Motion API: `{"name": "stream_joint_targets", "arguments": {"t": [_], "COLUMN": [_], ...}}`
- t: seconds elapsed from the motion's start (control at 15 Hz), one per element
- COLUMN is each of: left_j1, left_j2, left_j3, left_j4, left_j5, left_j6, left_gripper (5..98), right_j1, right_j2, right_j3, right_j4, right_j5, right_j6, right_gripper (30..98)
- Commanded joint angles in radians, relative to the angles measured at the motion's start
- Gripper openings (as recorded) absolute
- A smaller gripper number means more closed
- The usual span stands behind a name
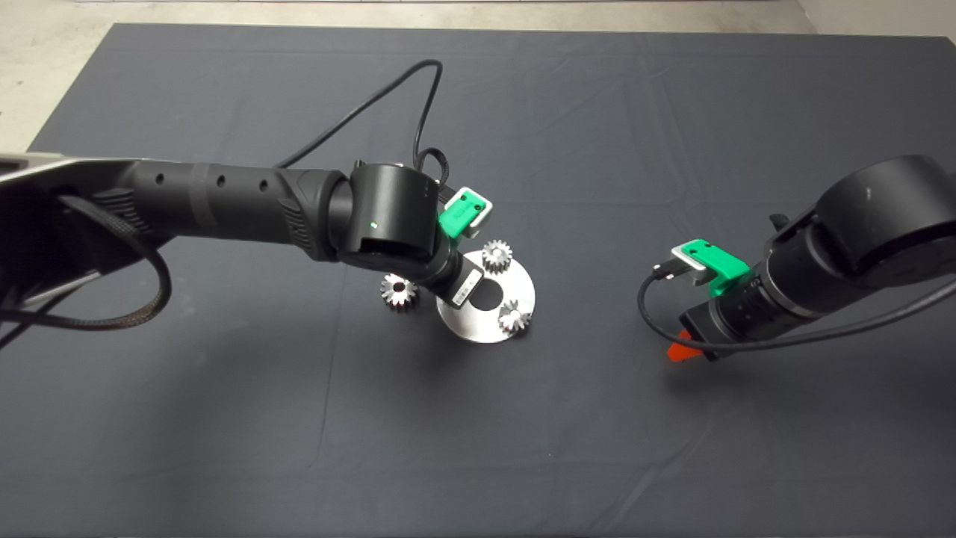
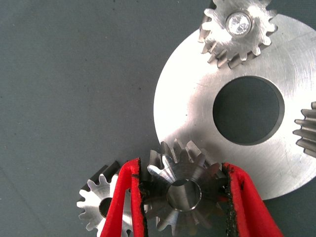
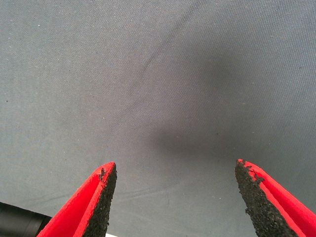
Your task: Remove an incorrectly installed larger gear and replace it with the correct smaller gear
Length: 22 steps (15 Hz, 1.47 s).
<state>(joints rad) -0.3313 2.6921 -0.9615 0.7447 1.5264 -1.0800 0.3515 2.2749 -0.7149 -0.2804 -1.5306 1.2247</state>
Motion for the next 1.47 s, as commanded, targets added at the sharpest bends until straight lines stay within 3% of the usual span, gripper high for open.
{"name": "stream_joint_targets", "arguments": {"t": [0.0,0.33,0.67,0.93,1.27,1.4], "left_j1": [-0.029,-0.026,-0.025,-0.023,-0.022,-0.022], "left_j2": [-0.005,-0.005,-0.001,-0.001,0.01,0.017], "left_j3": [0.02,0.037,0.04,0.042,-0.018,-0.043], "left_j4": [-0.022,-0.022,-0.053,-0.05,-0.05,-0.05], "left_j5": [0.087,0.086,0.087,0.084,0.08,0.058], "left_j6": [0.006,-0.013,-0.015,-0.049,-0.034,-0.01], "left_gripper": [24.4,24.2,22.2,22.1,21.9,21.9], "right_j1": [0.009,0.009,0.009,0.01,0.011,0.009], "right_j2": [0.001,0.002,0.005,0.004,0.005,0.004], "right_j3": [0.011,0.01,0.01,0.014,0.017,0.017], "right_j4": [-0.032,-0.043,-0.043,-0.043,-0.042,-0.042], "right_j5": [-0.072,-0.072,-0.072,-0.072,-0.072,-0.072], "right_j6": [0.004,0.006,0.006,0.006,0.006,0.006], "right_gripper": [63.6,63.6,63.6,63.6,63.6,63.6]}}
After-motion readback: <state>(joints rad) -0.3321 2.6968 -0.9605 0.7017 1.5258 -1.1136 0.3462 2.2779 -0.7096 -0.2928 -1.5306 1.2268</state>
